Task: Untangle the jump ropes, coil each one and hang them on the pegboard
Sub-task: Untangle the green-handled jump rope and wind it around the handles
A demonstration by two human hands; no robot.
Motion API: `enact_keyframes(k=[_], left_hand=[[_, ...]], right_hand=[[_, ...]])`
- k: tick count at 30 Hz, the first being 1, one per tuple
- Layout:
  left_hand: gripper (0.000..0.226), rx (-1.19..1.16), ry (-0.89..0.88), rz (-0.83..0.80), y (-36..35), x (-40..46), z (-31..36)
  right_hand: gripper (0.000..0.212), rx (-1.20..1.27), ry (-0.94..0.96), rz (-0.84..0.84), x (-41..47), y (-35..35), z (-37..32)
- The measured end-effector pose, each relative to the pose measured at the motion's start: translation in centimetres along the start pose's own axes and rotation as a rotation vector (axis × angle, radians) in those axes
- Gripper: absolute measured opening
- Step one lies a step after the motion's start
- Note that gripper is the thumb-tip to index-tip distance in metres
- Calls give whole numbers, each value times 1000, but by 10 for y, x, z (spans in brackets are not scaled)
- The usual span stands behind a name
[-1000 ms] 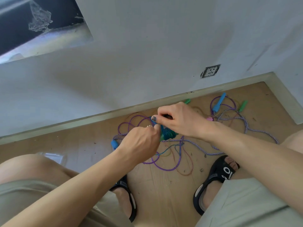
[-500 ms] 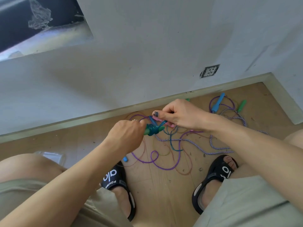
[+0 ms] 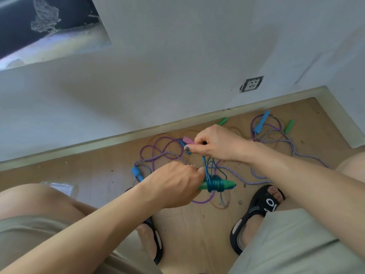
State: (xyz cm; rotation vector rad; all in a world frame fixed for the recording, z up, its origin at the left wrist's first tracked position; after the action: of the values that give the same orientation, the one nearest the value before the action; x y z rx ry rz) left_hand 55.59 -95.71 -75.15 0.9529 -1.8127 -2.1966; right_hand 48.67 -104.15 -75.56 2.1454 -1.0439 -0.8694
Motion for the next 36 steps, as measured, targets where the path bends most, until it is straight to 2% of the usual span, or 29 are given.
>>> enact_keyframes(k=[4,6,7,9,11,14,18,20,22,24,27,30,33,36], left_hand=[[24,-230,-6,255,25,-12,-23],[21,-378,52,342,35,-17,-38],[17,-480,114,379,39,-19,-46],[14,-702,312,386,34,-19,-67],[13,-811,494,326,17,-16,-88],[8,-786,635,280,-1,-15,-117],[15,-550,758,191,-16,-20,-146],[15,-397,707,118,-22,-15,-136],[16,-255,630,45,-29,-6,-117],[16,-159,555,5,-33,2,-101],[21,-66,426,-20,-28,8,-81],[16,-97,252,-38,-17,9,-51],[15,-111,123,11,2,2,-29],[18,-167,21,40,11,-7,-17]], right_hand=[[62,235,-110,-34,5,-15,23],[58,336,-93,26,5,-20,22],[53,324,-65,102,5,-19,19],[44,328,-110,122,6,-25,20],[58,349,-199,48,4,-38,22],[57,289,-219,22,-3,-37,12],[44,197,-65,19,-19,-34,-22],[42,43,5,121,-22,-19,-32],[42,-125,-1,244,-21,4,-31],[44,-146,18,301,-20,19,-29],[48,-96,114,313,-15,20,-30],[54,-188,122,323,-12,23,-24],[60,-223,83,219,-6,17,-13],[63,-98,77,135,-2,6,-6]])
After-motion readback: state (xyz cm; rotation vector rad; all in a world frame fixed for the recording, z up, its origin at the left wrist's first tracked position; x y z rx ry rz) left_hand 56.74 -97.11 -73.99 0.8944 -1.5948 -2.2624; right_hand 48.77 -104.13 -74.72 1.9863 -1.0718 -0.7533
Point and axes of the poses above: each hand's wrist, its own x-axis towards the middle knuckle, its own y-axis out of the back of the hand, z = x × y, the point moved 9 cm from there along x, towards the middle knuckle, and after that the axes turned 7 degrees about -z, right-handed, at the moved point
